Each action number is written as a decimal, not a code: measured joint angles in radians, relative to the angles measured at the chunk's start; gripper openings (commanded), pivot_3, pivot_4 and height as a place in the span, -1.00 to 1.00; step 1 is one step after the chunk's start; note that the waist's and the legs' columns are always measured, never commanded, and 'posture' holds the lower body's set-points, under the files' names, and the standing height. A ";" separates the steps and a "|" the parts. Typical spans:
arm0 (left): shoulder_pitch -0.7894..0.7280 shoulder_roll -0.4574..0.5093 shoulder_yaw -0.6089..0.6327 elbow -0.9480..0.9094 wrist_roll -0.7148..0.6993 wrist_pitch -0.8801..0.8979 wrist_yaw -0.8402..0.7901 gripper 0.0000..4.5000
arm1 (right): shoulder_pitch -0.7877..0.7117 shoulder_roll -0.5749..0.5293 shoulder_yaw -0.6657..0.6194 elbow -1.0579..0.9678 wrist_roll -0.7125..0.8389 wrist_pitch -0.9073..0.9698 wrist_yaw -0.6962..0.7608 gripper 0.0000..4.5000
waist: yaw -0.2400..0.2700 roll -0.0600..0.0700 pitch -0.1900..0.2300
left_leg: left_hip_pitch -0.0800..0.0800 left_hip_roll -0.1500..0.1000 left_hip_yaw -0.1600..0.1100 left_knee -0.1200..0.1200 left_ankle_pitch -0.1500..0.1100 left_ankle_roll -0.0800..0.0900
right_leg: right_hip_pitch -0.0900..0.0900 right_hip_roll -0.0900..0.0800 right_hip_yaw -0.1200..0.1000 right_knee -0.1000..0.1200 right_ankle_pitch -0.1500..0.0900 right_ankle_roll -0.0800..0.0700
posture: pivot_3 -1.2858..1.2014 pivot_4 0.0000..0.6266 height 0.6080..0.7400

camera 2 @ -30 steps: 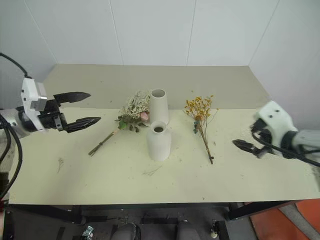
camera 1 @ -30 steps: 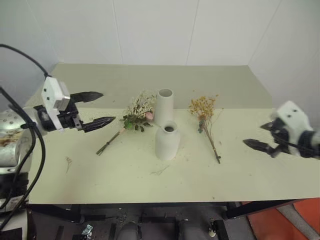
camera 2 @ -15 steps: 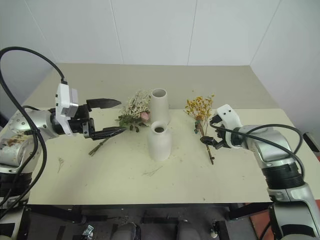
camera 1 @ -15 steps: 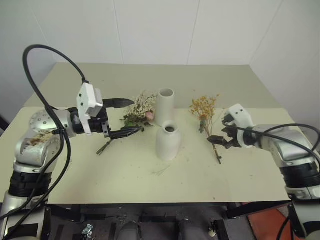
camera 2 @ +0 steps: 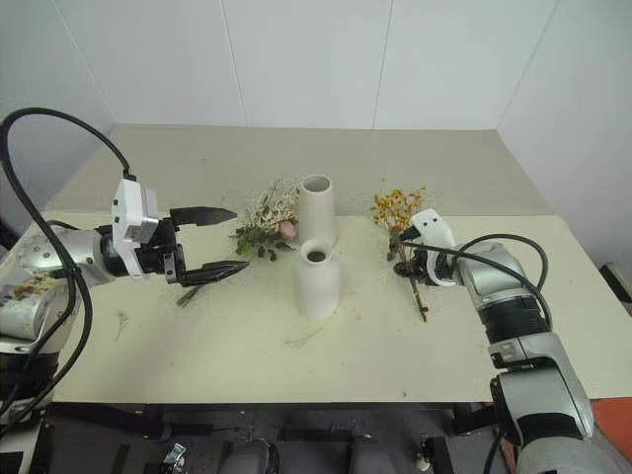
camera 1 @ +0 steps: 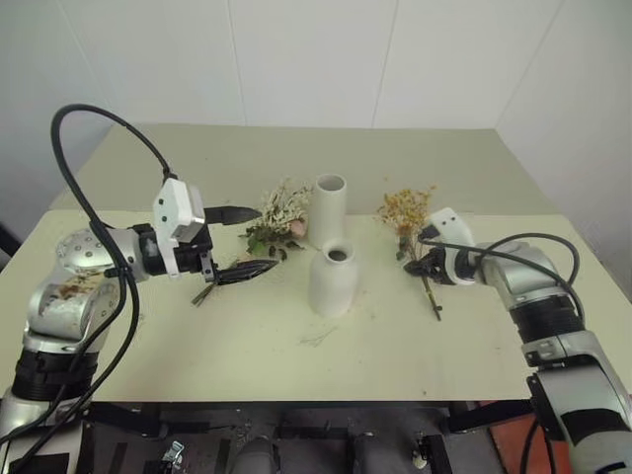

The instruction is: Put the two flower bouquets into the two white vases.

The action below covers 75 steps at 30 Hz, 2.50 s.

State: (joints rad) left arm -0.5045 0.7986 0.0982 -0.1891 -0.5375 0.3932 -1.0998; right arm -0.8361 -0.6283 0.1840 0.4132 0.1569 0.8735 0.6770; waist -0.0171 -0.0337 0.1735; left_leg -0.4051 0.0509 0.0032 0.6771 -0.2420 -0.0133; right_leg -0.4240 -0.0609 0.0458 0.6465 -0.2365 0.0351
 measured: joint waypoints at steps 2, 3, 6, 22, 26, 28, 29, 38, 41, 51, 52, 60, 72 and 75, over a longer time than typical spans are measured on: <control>0.001 0.000 0.000 0.000 0.000 0.000 0.004 1.00 | -0.006 0.005 0.000 0.009 -0.014 0.000 0.002 -0.63 | 0.000 0.000 0.000 | 0.000 0.000 0.000 0.000 0.000 0.000 | 0.000 0.000 0.000 0.000 0.000 0.000 | 0.03 -0.52 1.00; 0.001 0.000 0.000 0.000 0.000 0.000 0.006 1.00 | -0.008 0.009 0.000 0.011 -0.018 0.000 0.003 -0.80 | 0.000 0.000 0.000 | 0.000 0.000 0.000 0.000 0.000 0.000 | 0.000 0.000 0.000 0.000 0.000 0.000 | 0.03 -0.52 1.00; 0.001 0.000 0.000 0.000 0.000 0.000 0.008 1.00 | -0.010 0.015 0.001 0.012 -0.028 0.001 0.005 -0.98 | 0.000 0.000 0.000 | 0.000 0.000 0.000 0.000 0.000 0.000 | 0.000 0.000 0.000 0.000 0.000 0.000 | 0.03 -0.52 1.00; -0.015 0.013 0.000 0.032 0.027 -0.018 -0.013 1.00 | -0.199 0.337 -0.369 0.145 -0.002 -0.795 -0.529 -0.98 | -0.031 0.001 0.000 | 0.000 0.000 0.000 -0.002 0.000 0.000 | -0.001 0.000 0.001 0.001 0.000 0.000 | 0.03 -0.52 1.00; -0.012 0.020 0.023 0.034 0.025 -0.018 -0.010 1.00 | -0.295 0.440 -0.457 0.249 0.152 -0.912 -0.399 -0.98 | -0.034 0.001 0.001 | 0.000 0.001 0.000 -0.003 0.000 0.000 | -0.001 0.000 0.000 0.001 0.000 0.000 | 0.03 -0.52 1.00; -0.011 0.024 0.051 0.039 0.025 -0.018 -0.001 1.00 | -0.332 0.477 -0.491 0.292 0.224 -0.936 -0.345 -0.98 | -0.034 0.002 0.001 | 0.000 0.001 0.000 -0.003 0.000 0.000 | -0.001 0.000 0.000 0.001 0.000 -0.001 | 0.03 -0.52 1.00; -0.005 0.029 0.072 0.046 0.025 -0.019 0.007 1.00 | -0.360 0.491 -0.518 0.334 0.263 -0.939 -0.307 -0.98 | -0.034 0.002 0.001 | 0.000 0.001 0.000 -0.003 0.000 0.000 | -0.001 0.000 0.000 0.001 0.000 -0.001 | 0.03 -0.52 1.00; 0.072 0.057 0.281 0.092 -0.014 -0.014 0.077 1.00 | -0.484 0.545 -0.604 0.667 0.357 -1.031 -0.067 -0.98 | -0.032 0.003 0.002 | 0.001 0.001 0.000 -0.006 0.000 0.000 | -0.001 0.000 -0.001 0.001 0.001 -0.001 | 0.03 -0.52 1.00; 0.120 0.068 0.300 0.078 -0.014 -0.002 0.093 1.00 | -0.504 0.560 -0.604 0.731 0.354 -1.059 -0.019 -0.98 | -0.033 0.003 0.002 | 0.001 0.001 0.000 -0.009 0.000 -0.001 | -0.001 0.000 -0.001 0.002 0.001 -0.001 | 0.03 -0.52 1.00; 0.191 0.068 0.324 -0.014 -0.032 0.032 0.148 1.00 | -0.563 0.580 -0.603 0.846 0.297 -1.143 0.002 -0.98 | -0.030 0.003 0.002 | 0.001 0.001 0.000 -0.009 0.000 -0.001 | -0.001 0.000 -0.001 0.001 0.001 -0.001 | 0.03 -0.52 1.00; 0.193 0.068 0.327 -0.016 -0.038 0.034 0.150 1.00 | -0.563 0.580 -0.603 0.853 0.293 -1.153 0.004 -0.98 | -0.031 0.003 0.002 | 0.001 0.001 0.000 -0.010 0.000 -0.001 | -0.001 0.000 -0.001 0.001 0.001 -0.001 | 0.03 -0.52 1.00; 0.202 0.077 0.340 -0.036 -0.053 0.049 0.167 1.00 | -0.551 0.580 -0.590 0.877 0.230 -1.227 0.007 -0.98 | -0.033 0.003 0.002 | 0.001 0.001 0.000 -0.010 0.001 -0.001 | -0.002 0.000 -0.001 0.001 0.001 -0.001 | 0.03 -0.52 1.00; 0.201 0.093 0.340 -0.039 -0.058 0.050 0.168 1.00 | -0.525 0.595 -0.561 0.914 0.114 -1.256 -0.088 -0.98 | -0.046 0.003 0.002 | 0.001 0.001 0.000 -0.010 0.001 -0.002 | -0.002 0.000 -0.001 0.001 0.001 -0.002 | 0.03 -0.52 1.00; 0.202 0.093 0.340 -0.044 -0.058 0.051 0.169 1.00 | -0.525 0.596 -0.558 0.915 0.097 -1.257 -0.091 -0.98 | -0.051 0.003 0.002 | 0.001 0.001 0.000 -0.010 0.001 -0.002 | -0.002 0.000 -0.001 0.001 0.001 -0.002 | 0.03 -0.52 1.00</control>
State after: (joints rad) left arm -0.3029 0.8919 0.4380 -0.2327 -0.5953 0.4437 -0.9304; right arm -1.3607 -0.0327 -0.3738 1.3280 0.2536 -0.3834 0.5862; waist -0.0679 -0.0304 0.1755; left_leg -0.4042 0.0518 0.0028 0.6666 -0.2412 -0.0148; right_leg -0.4256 -0.0612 0.0444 0.6477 -0.2355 0.0336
